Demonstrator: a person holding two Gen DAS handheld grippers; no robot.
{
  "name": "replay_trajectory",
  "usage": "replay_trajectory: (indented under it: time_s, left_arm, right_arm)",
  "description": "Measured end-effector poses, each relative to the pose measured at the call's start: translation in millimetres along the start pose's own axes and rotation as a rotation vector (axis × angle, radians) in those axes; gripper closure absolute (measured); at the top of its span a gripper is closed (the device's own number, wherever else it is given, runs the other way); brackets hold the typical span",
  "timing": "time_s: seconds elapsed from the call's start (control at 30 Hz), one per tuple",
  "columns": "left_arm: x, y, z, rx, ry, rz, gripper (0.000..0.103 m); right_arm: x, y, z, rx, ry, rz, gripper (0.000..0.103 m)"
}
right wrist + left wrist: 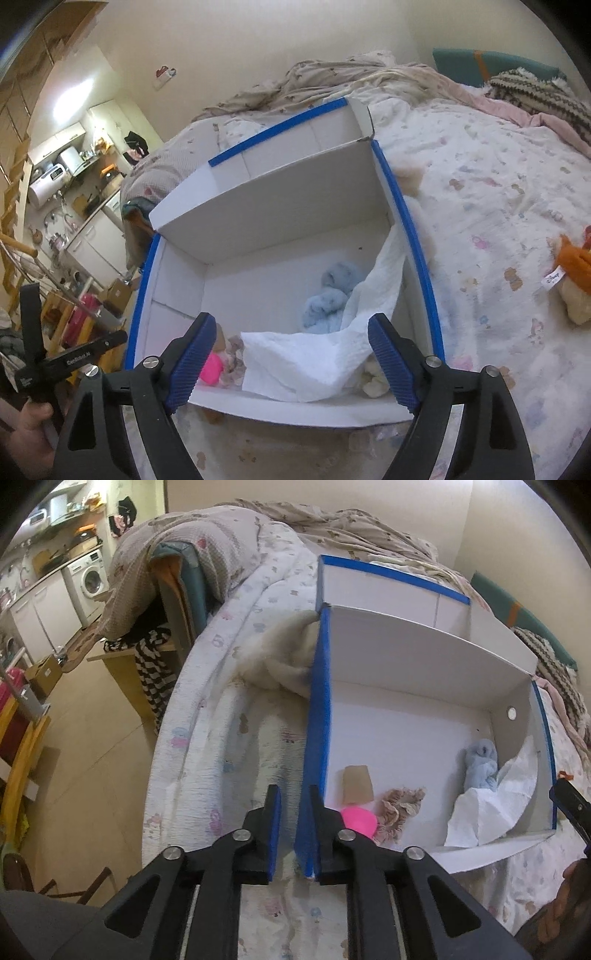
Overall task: Organize soft objects
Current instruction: 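Withdraw the right gripper from the box toward the clear plastic bag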
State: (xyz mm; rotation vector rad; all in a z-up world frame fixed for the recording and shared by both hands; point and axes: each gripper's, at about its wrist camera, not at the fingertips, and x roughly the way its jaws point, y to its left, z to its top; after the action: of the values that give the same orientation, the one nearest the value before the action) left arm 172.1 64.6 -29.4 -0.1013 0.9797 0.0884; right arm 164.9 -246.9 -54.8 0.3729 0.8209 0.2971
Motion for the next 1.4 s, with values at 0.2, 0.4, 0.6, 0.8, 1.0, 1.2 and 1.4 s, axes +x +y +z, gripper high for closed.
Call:
replay_trajectory:
  time_s: [0.2,0.4,0.6,0.8,1.0,1.2,1.4]
  left_arm:
    - [-14,-10,-9,0.027,-0.035,-0.020,0.041]
    - [-18,-16,-23,0.051,-0.017,-0.050,0.039]
    - [-23,-15,-40,0.064,-0.036,-0.072,0.037]
    - [-21,-15,-45,0.057,-0.033,-0.066,0.037]
    - [-24,-7,-45,0.033,-0.046,-0.065,0.037]
    - [-24,4,-42,-0.024,-0.058,-0.042,0.037]
    - [-15,10,-43,-0.054,-0.041,-0.030,0.037]
  right_arm:
    - [-12,9,-9,-0.035,0.011,-0.006,0.014]
    - [-22,10,-20,-0.020,0.034,-0.020,0.014]
    - [-32,4,-33,0.024,0.048,-0.051,0.014]
    - [-39,-6,-44,0.085,0.074,-0.075,0.014]
    - [-41,-41,-52,0.210,0.125,-0.156,0.014]
    - [-9,-45,-60,0.199,0.280,-0.226,0.014]
    - [45,-28,-69,0.036,0.401,-0.251,0.019]
